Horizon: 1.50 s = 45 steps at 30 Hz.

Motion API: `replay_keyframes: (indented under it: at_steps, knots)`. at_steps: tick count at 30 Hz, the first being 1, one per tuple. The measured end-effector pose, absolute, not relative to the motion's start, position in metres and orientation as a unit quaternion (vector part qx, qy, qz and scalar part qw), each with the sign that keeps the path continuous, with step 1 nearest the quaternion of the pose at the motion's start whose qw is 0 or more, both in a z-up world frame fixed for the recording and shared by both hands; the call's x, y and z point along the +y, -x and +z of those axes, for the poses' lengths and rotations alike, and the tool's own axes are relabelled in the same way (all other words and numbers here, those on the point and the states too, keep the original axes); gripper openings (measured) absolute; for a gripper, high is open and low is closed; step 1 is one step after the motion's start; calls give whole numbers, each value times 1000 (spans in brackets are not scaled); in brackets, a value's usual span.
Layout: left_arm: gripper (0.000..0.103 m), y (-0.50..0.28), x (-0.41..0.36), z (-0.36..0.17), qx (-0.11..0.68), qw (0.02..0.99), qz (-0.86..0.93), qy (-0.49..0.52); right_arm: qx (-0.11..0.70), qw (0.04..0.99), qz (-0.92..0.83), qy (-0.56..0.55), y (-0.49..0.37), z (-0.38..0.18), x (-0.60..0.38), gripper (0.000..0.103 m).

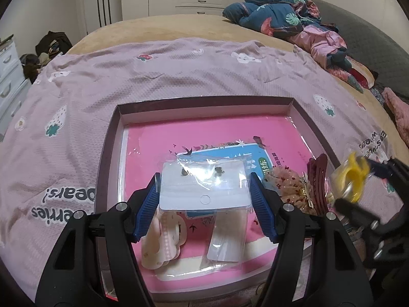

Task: Organize jewelry
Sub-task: 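Carry the earring card and yellow earrings into the tray and open both tools, then withdraw both tools from the tray toward the pompom clip and hairpin box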

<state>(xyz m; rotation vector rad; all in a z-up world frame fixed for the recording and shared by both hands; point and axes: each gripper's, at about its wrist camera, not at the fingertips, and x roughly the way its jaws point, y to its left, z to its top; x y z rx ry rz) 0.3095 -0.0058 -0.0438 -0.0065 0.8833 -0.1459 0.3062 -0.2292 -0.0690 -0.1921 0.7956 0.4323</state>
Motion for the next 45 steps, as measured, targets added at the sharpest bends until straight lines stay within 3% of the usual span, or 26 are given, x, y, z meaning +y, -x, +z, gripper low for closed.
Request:
replay_keyframes:
  at_steps: [11, 23, 35, 45]
  knots:
    - [59, -312, -11, -52, 437, 896, -80, -2, 413, 881, 212, 86, -308, -89, -214, 82]
    - [61, -312, -13, -58, 448, 890, -83, -7, 403, 889, 201, 83, -292, -79, -227, 94]
    - [76, -305, -15, -55, 452, 887, -88, -1, 369, 912, 178, 36, -267, -45, -263, 96]
    - [91, -280, 2, -6, 408, 909, -80, 26, 329, 929, 170, 10, -248, -12, -282, 98]
